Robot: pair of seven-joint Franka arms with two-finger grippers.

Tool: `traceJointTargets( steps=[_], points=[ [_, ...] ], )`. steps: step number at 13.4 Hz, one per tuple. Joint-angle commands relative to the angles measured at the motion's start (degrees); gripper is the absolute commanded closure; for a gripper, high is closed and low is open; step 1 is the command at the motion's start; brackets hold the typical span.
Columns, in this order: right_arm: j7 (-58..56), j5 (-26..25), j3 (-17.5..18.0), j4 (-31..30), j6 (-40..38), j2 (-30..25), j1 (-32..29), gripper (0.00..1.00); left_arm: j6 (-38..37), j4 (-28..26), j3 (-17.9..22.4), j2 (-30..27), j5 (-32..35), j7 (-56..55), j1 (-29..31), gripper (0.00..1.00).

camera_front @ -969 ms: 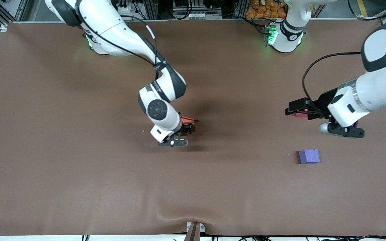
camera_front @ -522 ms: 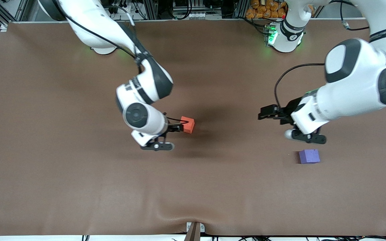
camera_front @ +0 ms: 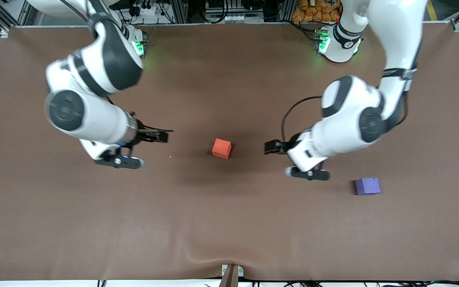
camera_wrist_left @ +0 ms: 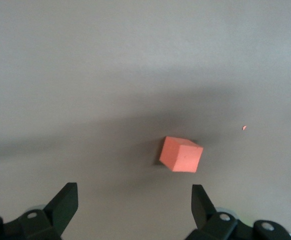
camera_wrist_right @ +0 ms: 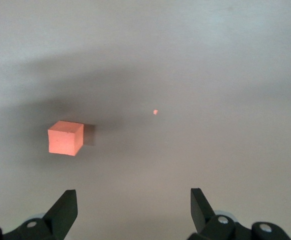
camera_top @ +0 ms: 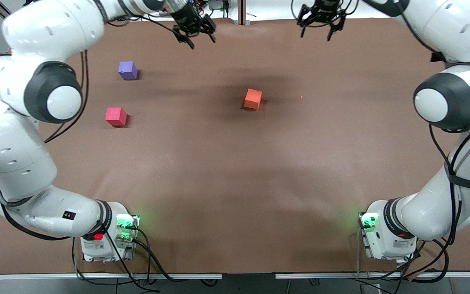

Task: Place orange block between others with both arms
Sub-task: 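Grasp the orange cube with the left gripper while the right gripper withdraws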

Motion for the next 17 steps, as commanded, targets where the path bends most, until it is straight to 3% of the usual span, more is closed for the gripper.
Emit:
traceJointTargets(
  steps=[1, 4, 7, 9, 14, 17],
  points=[
    [-0.95, -0.83, 1.06, -1.93, -2.95, -4.69, -4.45, 0.00, 3.44, 2.25, 0.38, 4.96, 0.37, -8.21, -3.50, 0.00],
    [-10.42, -1.44, 0.97, -1.76, -6.73, -7.16, -11.21, 0.00, 13.70, 4.19, 3.01, 10.86, 2.11, -13.00, -11.91, 0.00],
    [-12.63, -5.04, 0.88, -1.75, -8.32, -8.91, -16.14, 0.00, 22.76, 4.28, 11.78, 15.25, 8.88, -17.21, -24.21, 0.00],
    [-18.59, -6.01, 0.97, -1.58, -10.25, -9.53, -19.48, 0.00, 27.35, 4.19, 16.19, 18.07, 9.16, -18.97, -29.86, 0.00],
    [-28.45, -13.65, 0.53, -2.02, -9.82, -12.70, -20.55, 0.00, 28.51, 4.10, 17.44, 20.10, 12.66, -18.98, -33.39, 0.00],
    [-31.00, -13.67, -0.08, -2.28, -9.47, -12.61, -21.95, 0.00, 28.42, 3.75, 17.43, 20.10, 15.48, -18.89, -34.10, 0.00]
  ],
)
